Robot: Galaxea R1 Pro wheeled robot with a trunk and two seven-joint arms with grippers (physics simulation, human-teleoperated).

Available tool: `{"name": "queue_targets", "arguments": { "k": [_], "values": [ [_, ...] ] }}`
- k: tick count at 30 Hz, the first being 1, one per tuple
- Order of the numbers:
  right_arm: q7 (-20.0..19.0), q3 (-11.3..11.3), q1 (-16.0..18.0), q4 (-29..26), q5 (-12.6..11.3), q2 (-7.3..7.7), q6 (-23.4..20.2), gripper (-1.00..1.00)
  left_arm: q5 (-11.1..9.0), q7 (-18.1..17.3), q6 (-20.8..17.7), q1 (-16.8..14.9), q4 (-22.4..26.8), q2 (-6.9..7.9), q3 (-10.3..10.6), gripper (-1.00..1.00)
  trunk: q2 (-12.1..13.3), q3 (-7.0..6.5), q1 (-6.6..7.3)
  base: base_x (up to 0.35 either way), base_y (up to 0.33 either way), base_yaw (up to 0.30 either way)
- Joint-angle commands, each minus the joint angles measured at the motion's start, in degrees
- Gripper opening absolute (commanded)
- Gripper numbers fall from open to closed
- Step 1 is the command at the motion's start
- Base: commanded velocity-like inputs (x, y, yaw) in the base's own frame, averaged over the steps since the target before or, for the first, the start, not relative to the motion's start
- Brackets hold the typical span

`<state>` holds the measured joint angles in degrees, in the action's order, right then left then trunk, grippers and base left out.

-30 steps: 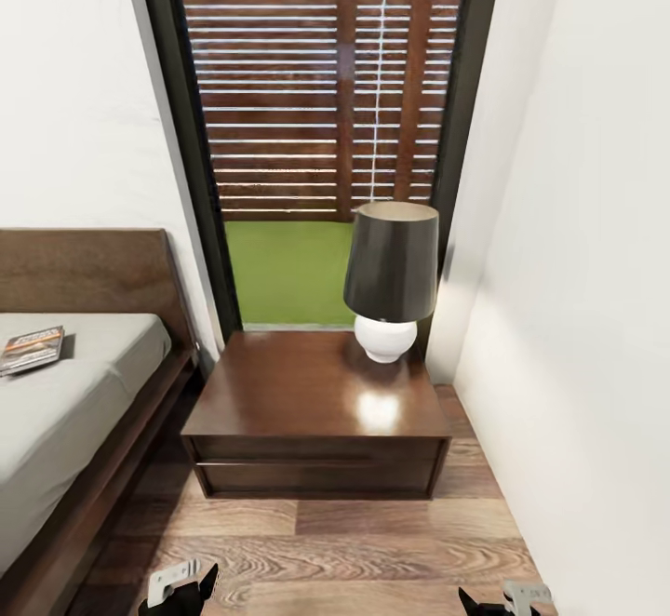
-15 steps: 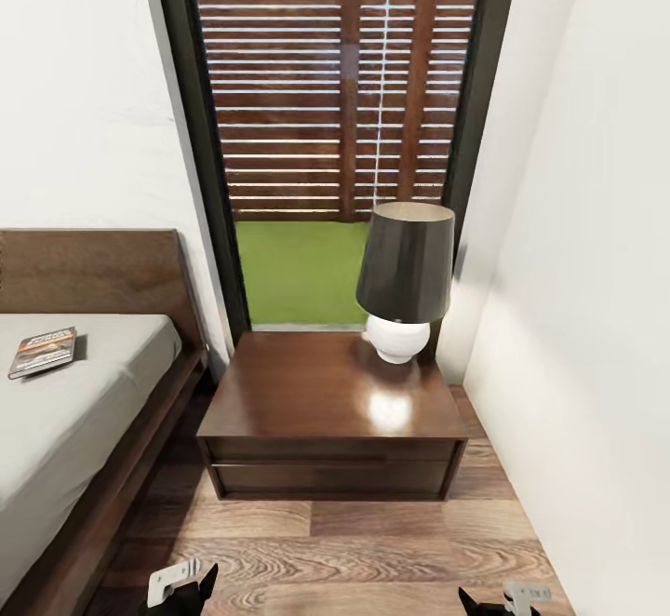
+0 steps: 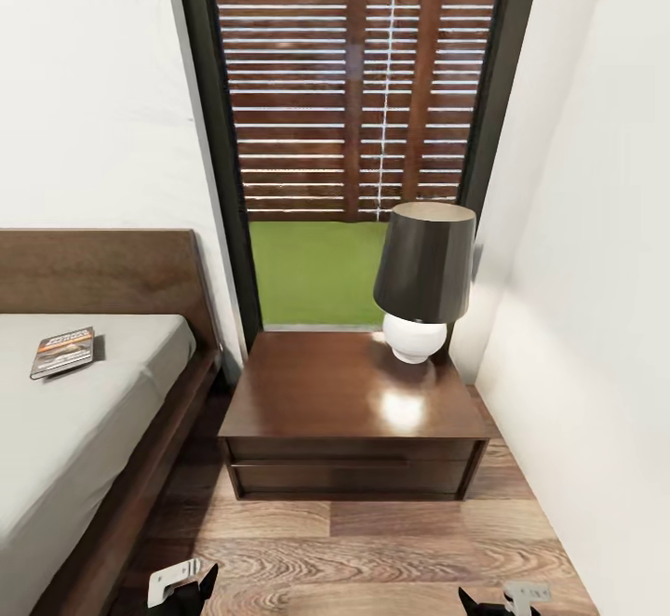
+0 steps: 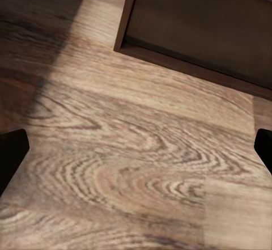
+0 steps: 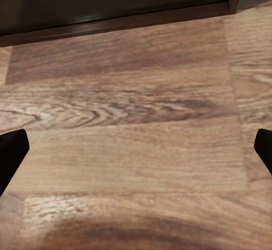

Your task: In the bedroom, move the book from the bed onto either nightstand, and place the two sandals side by side next to the bed.

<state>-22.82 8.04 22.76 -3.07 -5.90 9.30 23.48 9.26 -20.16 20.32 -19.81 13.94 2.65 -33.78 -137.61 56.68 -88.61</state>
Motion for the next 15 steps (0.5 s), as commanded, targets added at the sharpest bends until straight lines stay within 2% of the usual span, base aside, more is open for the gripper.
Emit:
{"name": "queue_targets", "arguments": {
  "k": [1, 4, 10, 15],
  "values": [
    [-0.6, 0.2, 0.1, 0.1, -0.6, 0.01, 0.0, 1.00, 0.6, -0.2, 0.2, -0.1, 0.0, -0.04, -0.5, 1.00, 0.0, 0.05, 0.01, 0.000, 0.013, 0.000],
    [-0.6, 0.2, 0.0, 0.1, -0.6, 0.01, 0.0, 1.00, 0.6, -0.2, 0.2, -0.1, 0.0, -0.02, -0.5, 1.00, 0.0, 0.05, 0.01, 0.099, 0.006, 0.000],
    [-0.6, 0.2, 0.1, 0.1, -0.6, 0.01, 0.0, 1.00, 0.6, -0.2, 0.2, -0.1, 0.0, -0.01, -0.5, 1.00, 0.0, 0.05, 0.01, 0.273, 0.001, 0.000],
    [-0.6, 0.2, 0.0, 0.1, -0.6, 0.01, 0.0, 1.00, 0.6, -0.2, 0.2, -0.1, 0.0, -0.01, -0.5, 1.00, 0.0, 0.05, 0.01, 0.145, 0.000, 0.000]
  ]
}}
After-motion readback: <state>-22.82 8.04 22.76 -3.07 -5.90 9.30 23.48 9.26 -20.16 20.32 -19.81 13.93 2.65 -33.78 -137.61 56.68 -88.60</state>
